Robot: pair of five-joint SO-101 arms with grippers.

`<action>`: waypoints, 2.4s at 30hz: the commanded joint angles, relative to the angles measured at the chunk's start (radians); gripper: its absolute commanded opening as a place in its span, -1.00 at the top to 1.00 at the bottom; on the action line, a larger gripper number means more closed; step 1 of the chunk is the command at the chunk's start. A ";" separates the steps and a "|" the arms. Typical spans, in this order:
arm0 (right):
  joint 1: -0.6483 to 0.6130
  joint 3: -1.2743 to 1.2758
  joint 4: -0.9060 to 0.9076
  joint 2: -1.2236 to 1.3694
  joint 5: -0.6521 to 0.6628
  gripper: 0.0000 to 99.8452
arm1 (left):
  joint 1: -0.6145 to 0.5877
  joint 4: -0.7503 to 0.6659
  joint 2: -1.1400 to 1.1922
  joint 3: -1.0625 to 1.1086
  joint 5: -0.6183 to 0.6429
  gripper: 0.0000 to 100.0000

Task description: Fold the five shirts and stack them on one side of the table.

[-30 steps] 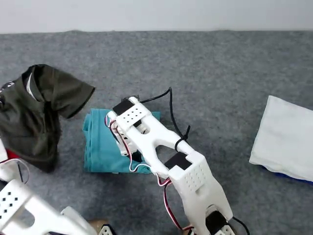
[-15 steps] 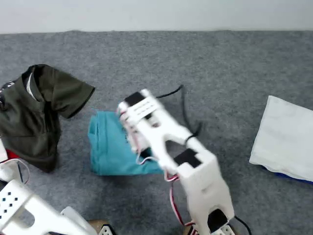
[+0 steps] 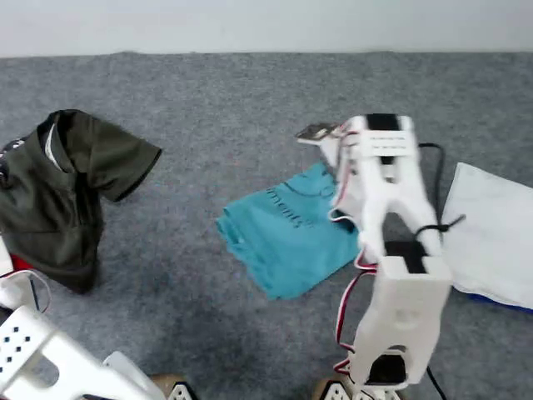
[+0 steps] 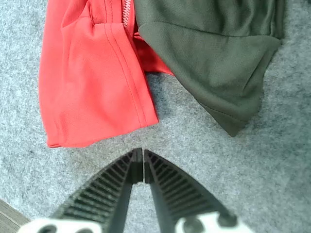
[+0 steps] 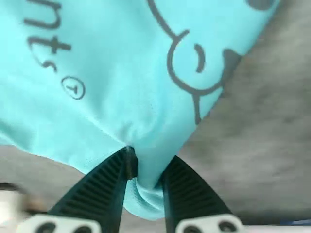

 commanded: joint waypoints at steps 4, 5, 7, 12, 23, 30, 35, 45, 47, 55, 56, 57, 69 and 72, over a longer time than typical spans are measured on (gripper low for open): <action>0.068 -0.029 -0.317 -0.073 0.229 0.98 | 0.003 0.006 -0.021 -0.013 -0.008 0.97; 0.064 -0.029 -0.343 -0.073 0.235 0.98 | 0.003 0.006 -0.021 -0.013 -0.008 0.97; 0.048 -0.029 -0.361 -0.074 0.235 0.98 | 0.003 0.006 -0.021 -0.013 -0.008 0.97; 0.041 -0.031 -0.312 -0.133 0.129 0.73 | 0.003 0.008 -0.021 -0.013 -0.008 0.97; -0.084 -0.021 -0.077 -0.291 -0.301 0.72 | 0.003 0.009 -0.021 -0.013 -0.008 0.97; -0.266 -0.025 -0.073 -0.163 -0.486 0.95 | 0.005 0.009 -0.021 -0.013 -0.008 0.97; -0.364 -0.025 -0.211 -0.071 -0.578 0.98 | 0.005 0.009 -0.021 -0.013 -0.008 0.97; -0.538 -0.029 -0.208 0.058 -0.618 0.98 | 0.005 0.023 -0.021 -0.013 -0.009 0.97; -0.532 -0.029 -0.185 0.021 -0.618 0.98 | 0.005 0.023 -0.021 -0.013 -0.037 0.97; -0.432 -0.029 -0.051 -0.173 -0.618 0.98 | 0.005 0.020 -0.021 -0.013 -0.055 0.97; -0.417 -0.028 -0.024 -0.188 -0.618 0.98 | 0.005 0.020 -0.021 -0.013 -0.055 0.97; -0.400 -0.025 0.005 -0.199 -0.618 0.98 | 0.005 0.020 -0.021 -0.013 -0.055 0.97; -0.239 0.269 -0.004 -0.127 -0.681 0.98 | 0.003 0.021 -0.023 -0.018 -0.055 0.97; -0.249 0.324 -0.024 -0.140 -0.684 0.98 | 0.003 0.021 -0.023 -0.018 -0.055 0.97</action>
